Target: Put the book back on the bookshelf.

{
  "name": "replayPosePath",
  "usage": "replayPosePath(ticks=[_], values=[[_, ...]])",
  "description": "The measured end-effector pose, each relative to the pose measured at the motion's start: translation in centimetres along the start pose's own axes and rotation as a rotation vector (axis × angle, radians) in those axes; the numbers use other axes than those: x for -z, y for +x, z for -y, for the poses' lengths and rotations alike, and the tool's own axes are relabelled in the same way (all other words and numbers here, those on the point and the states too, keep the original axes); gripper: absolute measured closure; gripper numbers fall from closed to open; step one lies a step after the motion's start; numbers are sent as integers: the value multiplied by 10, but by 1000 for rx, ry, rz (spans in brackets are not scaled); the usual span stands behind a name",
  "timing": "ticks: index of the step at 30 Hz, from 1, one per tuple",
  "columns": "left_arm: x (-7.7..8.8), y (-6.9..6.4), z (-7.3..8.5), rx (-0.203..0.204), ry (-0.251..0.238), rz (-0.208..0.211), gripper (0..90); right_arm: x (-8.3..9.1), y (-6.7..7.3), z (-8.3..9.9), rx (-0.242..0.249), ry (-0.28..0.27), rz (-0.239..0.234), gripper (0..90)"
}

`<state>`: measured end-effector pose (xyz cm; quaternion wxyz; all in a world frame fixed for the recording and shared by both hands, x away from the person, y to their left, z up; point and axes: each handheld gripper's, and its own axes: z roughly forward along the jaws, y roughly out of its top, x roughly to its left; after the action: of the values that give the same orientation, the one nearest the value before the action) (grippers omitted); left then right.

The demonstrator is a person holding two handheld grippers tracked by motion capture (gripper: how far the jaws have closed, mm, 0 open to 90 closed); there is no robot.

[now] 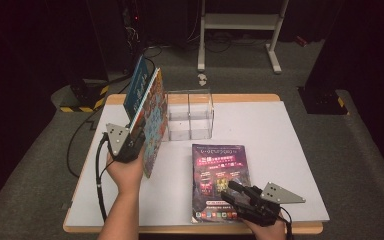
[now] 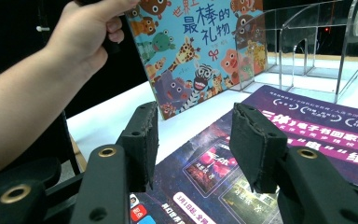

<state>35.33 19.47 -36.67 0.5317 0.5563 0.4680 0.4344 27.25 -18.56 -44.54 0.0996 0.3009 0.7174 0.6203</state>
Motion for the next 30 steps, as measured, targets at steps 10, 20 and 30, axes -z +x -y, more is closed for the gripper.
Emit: replayPosePath(ticks=[10, 20, 30], values=[[18, 4, 5, -30, 42, 51, 701, -2, -1, 2, 2, 10, 4, 514], [39, 11, 26, -33, 69, 68, 704, -3, 0, 2, 2, 14, 5, 514], [39, 10, 42, -78, 79, 6, 729, -4, 0, 3, 1, 18, 5, 514]])
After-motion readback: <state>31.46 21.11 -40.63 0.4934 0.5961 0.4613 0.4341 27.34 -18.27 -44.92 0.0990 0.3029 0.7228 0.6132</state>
